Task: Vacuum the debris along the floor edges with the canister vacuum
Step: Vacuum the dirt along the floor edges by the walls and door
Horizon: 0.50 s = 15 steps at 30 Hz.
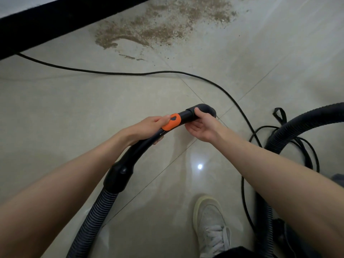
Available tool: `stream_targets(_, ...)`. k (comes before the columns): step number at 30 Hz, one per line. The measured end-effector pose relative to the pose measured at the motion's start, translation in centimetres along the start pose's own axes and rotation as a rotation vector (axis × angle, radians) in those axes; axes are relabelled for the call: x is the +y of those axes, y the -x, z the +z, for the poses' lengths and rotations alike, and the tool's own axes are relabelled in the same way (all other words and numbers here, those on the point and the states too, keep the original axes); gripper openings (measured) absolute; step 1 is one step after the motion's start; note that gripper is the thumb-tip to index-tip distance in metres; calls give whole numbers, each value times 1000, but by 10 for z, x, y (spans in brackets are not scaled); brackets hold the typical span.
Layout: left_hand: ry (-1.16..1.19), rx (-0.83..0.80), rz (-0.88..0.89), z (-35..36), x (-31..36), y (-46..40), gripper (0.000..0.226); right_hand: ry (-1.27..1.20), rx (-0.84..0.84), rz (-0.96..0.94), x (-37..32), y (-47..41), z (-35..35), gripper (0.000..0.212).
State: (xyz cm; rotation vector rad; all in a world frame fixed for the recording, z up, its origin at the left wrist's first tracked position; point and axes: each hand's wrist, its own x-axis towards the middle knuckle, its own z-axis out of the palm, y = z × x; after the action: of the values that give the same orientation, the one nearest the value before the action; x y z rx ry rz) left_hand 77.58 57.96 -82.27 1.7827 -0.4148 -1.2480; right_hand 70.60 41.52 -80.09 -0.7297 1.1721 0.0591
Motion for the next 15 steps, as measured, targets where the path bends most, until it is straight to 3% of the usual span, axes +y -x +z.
stream_targets(6,-61,81,36,-2,19,-16,39,-51,-8,-20,-19,-13,3,45)
stream_targets(15,-120,-41,-61,-17,14,0,43,-57,-27,-28,5,-3,-3,28)
